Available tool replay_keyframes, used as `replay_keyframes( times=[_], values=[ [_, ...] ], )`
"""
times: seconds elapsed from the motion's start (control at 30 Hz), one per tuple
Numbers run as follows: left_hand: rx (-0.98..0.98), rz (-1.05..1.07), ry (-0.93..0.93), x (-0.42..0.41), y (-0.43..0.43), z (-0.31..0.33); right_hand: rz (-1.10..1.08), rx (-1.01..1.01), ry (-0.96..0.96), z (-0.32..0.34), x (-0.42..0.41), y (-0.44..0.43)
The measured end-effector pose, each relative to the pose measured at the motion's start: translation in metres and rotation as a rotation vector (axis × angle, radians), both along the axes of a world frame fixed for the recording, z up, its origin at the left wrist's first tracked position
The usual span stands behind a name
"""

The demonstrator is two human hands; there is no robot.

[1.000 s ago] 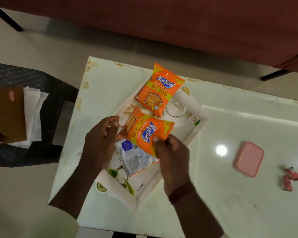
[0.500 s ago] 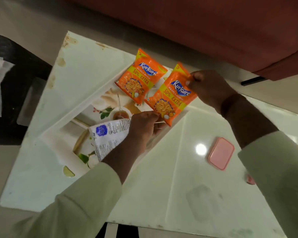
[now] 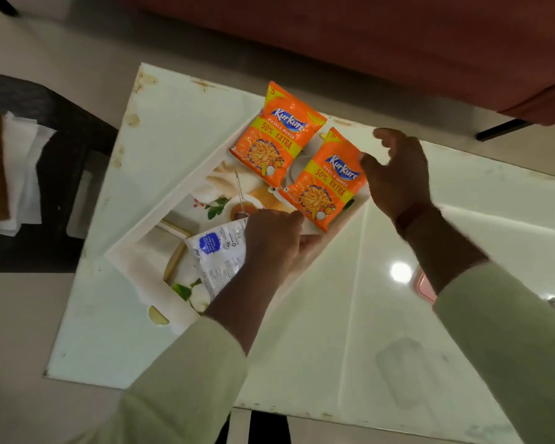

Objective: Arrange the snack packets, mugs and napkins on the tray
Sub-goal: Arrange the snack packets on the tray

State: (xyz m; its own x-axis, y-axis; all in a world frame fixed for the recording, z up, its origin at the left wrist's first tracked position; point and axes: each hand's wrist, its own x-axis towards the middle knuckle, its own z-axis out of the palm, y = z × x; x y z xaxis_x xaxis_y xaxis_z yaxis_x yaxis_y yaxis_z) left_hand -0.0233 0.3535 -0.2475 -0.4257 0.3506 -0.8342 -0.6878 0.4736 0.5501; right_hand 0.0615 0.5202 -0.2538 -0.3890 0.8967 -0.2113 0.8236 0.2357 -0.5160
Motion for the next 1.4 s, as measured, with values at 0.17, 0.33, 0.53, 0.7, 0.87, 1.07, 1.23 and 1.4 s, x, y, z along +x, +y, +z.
replay_keyframes(
  times=[0.17,0.33,0.53,0.7,0.87,1.07,1.23,1.4],
  values=[
    [0.045,-0.267,0.508,-0.048,-0.061,0.006,-0.377,-0.245,0.364,0.024,0.017,-0.108],
    [-0.234,-0.694,0.793,-0.089,-0.124,-0.018,-0.022,-0.229,0.205,0.014,0.021,-0.229],
    [-0.271,-0.724,0.716,-0.097,-0.14,-0.036,0.393,0.109,-0.157,-0.035,0.007,-0.246],
    [-0.161,-0.318,0.333,-0.088,-0.133,-0.038,0.398,0.189,-0.102,-0.053,0.0,-0.224],
    [0.139,0.008,0.151,-0.087,-0.119,-0.008,0.118,0.0,0.331,-0.031,-0.006,-0.205],
    [0.161,-0.396,0.657,-0.075,-0.095,-0.009,-0.349,-0.473,0.697,-0.008,-0.035,-0.157],
    [0.092,-0.747,0.976,-0.053,-0.072,-0.038,-0.427,-0.387,0.595,-0.023,-0.046,-0.13],
    [0.036,-0.868,1.191,-0.032,-0.054,-0.06,-0.532,-0.151,0.398,-0.039,-0.047,-0.123]
  ],
)
